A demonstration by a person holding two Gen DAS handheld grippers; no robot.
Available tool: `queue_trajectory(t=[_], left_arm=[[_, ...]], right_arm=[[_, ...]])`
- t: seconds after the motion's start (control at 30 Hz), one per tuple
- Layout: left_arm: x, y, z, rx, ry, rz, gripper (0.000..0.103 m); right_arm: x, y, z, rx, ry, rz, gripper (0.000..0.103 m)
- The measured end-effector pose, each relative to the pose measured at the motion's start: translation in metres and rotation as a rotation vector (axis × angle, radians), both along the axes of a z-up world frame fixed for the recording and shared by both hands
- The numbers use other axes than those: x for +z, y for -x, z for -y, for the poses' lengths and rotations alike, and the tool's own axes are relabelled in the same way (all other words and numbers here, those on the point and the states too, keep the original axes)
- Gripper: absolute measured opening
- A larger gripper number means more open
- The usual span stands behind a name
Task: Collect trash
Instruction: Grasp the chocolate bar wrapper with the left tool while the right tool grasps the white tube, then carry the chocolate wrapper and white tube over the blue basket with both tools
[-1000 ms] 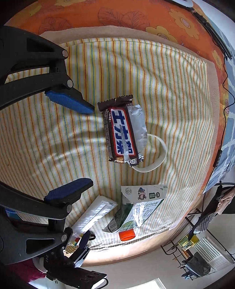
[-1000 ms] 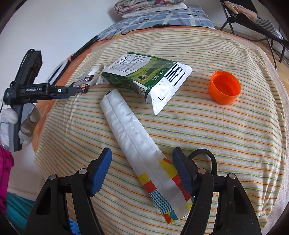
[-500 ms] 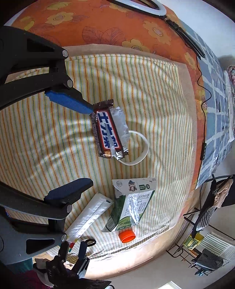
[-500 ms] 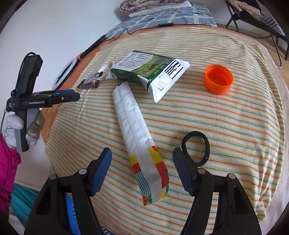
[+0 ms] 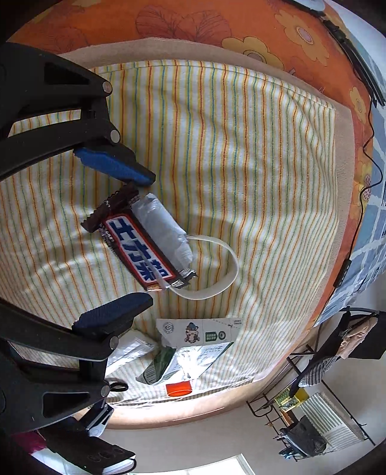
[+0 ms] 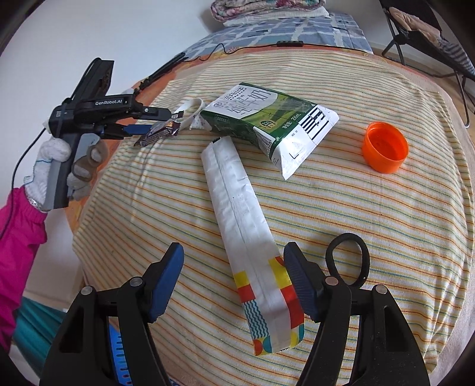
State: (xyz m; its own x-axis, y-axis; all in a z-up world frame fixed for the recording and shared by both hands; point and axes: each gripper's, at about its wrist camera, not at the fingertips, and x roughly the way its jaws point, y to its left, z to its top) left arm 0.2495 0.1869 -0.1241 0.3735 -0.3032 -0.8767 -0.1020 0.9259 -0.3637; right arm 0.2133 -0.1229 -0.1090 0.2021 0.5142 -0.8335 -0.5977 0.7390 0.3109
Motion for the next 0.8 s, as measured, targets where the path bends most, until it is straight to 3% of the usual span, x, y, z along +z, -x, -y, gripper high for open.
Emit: queue_trajectory(t=[0.1, 0.23, 0.3, 0.43, 0.5, 0.57, 0.6, 0.7, 0.8], left_arm=[[0.007, 0.014, 0.022, -0.075, -0.103, 0.003, 0.076], [0.022, 0.015, 0.051, -0.132, -0.378, 0.096, 0.076], [0.019, 0.008, 0.061, -0.177, -0.461, 0.099, 0.076], [0.003, -0.001, 0.068, -0.227, -0.496, 0.039, 0.076], [-0.002, 0.000, 0.069, -0.220, -0.498, 0.018, 0.066], [-0.002, 0.004, 0.068, -0.209, -0.453, 0.017, 0.048], [-0.001, 0.007, 0.067, -0.198, -0.446, 0.023, 0.044], [0.004, 0.017, 0.062, -0.171, -0.427, 0.029, 0.026], [0.012, 0.028, 0.057, -0.140, -0.402, 0.043, 0.022]], right_arm=[[0.000, 0.000, -0.002, 0.005, 0.019, 0.016, 0.069], [-0.003, 0.006, -0.012, 0.005, 0.086, 0.071, 0.069], [-0.003, 0.008, -0.017, 0.010, 0.115, 0.102, 0.069], [-0.002, 0.011, -0.030, 0.043, 0.176, 0.169, 0.069], [-0.004, 0.012, -0.036, 0.054, 0.203, 0.182, 0.069], [-0.005, 0.013, -0.040, 0.062, 0.216, 0.188, 0.069], [-0.005, 0.014, -0.042, 0.068, 0.219, 0.189, 0.064], [-0.007, 0.021, -0.046, 0.084, 0.249, 0.183, 0.031], [-0.006, 0.028, -0.045, 0.087, 0.238, 0.184, 0.027]])
